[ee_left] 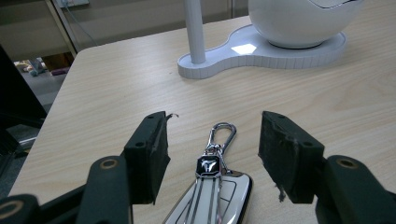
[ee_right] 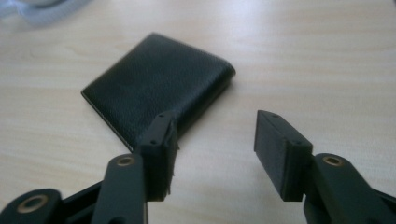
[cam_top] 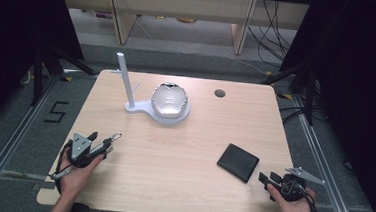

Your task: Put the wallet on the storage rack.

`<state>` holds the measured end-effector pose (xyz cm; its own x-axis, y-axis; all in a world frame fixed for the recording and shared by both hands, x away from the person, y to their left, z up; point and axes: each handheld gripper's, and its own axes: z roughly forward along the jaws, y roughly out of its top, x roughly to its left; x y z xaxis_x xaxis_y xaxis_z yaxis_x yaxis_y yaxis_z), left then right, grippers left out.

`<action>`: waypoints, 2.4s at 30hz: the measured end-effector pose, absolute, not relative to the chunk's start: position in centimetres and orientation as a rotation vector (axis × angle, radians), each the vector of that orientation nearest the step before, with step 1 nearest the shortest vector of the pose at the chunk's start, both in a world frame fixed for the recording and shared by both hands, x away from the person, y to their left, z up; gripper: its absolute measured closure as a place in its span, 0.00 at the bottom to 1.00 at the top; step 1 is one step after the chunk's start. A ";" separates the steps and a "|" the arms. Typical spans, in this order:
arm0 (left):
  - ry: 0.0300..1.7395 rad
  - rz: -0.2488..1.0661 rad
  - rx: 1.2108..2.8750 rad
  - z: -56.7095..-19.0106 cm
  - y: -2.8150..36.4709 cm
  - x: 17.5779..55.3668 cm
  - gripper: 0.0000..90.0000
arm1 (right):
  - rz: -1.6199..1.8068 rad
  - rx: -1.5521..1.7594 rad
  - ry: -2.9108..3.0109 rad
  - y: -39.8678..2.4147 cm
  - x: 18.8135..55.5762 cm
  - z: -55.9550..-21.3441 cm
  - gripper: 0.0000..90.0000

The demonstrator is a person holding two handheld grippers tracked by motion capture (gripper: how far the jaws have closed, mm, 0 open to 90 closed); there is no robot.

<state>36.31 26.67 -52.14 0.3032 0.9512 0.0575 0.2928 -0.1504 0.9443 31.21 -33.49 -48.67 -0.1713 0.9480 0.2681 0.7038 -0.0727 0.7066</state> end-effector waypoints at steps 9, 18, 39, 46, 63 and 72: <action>1.131 0.888 1.641 -52.1 26.6 36.2 0.46 | 0.987 1.818 2.033 -33.5 34.3 -47.1 0.50; 1.127 0.888 1.641 -52.0 26.5 36.1 0.46 | 0.961 2.061 2.024 -32.2 36.7 -46.2 0.50; 1.121 0.891 1.641 -51.8 26.5 36.1 0.45 | 0.670 2.458 2.053 -31.2 41.5 -47.2 0.50; 1.121 0.891 1.643 -51.8 26.4 36.1 0.45 | 0.639 2.463 2.059 -30.6 41.8 -47.4 0.51; 1.116 0.889 1.647 -51.9 26.4 36.2 0.45 | 0.622 2.547 1.972 -29.9 42.5 -47.4 0.72; 1.123 0.895 1.641 -51.8 26.4 36.1 0.45 | 0.761 2.443 2.060 -30.9 42.5 -47.8 0.86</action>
